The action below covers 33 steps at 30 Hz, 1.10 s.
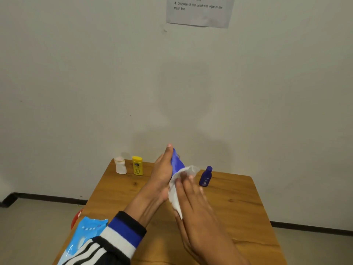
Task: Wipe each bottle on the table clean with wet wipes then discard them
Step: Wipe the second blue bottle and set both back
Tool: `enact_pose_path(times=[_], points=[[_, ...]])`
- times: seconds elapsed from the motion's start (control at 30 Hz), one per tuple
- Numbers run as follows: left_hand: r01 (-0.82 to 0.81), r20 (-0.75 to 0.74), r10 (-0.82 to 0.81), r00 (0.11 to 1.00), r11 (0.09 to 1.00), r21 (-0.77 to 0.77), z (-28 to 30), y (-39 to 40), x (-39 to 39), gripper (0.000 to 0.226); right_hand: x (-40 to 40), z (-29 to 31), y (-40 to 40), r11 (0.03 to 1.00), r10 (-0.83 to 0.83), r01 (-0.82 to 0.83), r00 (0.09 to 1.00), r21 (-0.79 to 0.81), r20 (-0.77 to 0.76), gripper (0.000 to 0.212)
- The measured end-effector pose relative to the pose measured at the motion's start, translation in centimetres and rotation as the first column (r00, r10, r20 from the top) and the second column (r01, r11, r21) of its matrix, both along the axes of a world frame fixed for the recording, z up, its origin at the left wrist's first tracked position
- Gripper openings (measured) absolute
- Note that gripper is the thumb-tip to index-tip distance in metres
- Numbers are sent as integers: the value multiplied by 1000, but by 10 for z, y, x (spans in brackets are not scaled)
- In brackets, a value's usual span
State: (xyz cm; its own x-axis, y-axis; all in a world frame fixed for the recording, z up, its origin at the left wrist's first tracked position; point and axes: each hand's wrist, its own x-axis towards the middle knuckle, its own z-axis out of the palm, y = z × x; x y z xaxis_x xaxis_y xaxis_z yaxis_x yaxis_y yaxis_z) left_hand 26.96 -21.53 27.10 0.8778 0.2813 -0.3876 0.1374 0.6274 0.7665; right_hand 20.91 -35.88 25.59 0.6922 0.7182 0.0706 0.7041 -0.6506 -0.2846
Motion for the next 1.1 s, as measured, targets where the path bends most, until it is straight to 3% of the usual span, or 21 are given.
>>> enact_pose_path(times=[0.07,0.2,0.3,0.37,0.5,0.6,0.67,0.8,0.97,1.1], points=[[8,-3,-8,1000,1000,-22,0,8,-2,79,-5,-2,-1,1000,11,-8,994,-24,113,69],[112,48,-108,993,989,-100,-7,-2,-16,69,7,2,0,994,33,-26,997,102,-65,69],[194,102,-180,978,970,-147,-7,-15,-25,54,19,10,5,992,-2,0,1000,129,11,70],[209,120,-190,975,961,-182,-3,-13,-25,55,16,13,7,994,-17,14,999,108,29,75],[124,44,-118,992,976,-179,7,4,-23,52,-10,3,3,1000,0,5,982,-23,188,100],[93,36,-88,995,984,-153,8,2,-27,54,-17,-2,2,1000,-20,18,974,9,224,98],[164,101,-149,984,973,-160,10,-10,-32,56,-10,6,6,993,-99,85,979,80,179,96],[222,141,-218,966,975,-10,9,-19,-35,58,5,21,8,981,-131,128,991,143,11,85],[287,183,-328,927,932,222,9,3,-36,40,4,23,-7,849,-186,244,968,468,-167,20],[366,162,-447,880,854,370,3,9,-43,45,15,22,-16,737,-263,407,908,539,-326,29]])
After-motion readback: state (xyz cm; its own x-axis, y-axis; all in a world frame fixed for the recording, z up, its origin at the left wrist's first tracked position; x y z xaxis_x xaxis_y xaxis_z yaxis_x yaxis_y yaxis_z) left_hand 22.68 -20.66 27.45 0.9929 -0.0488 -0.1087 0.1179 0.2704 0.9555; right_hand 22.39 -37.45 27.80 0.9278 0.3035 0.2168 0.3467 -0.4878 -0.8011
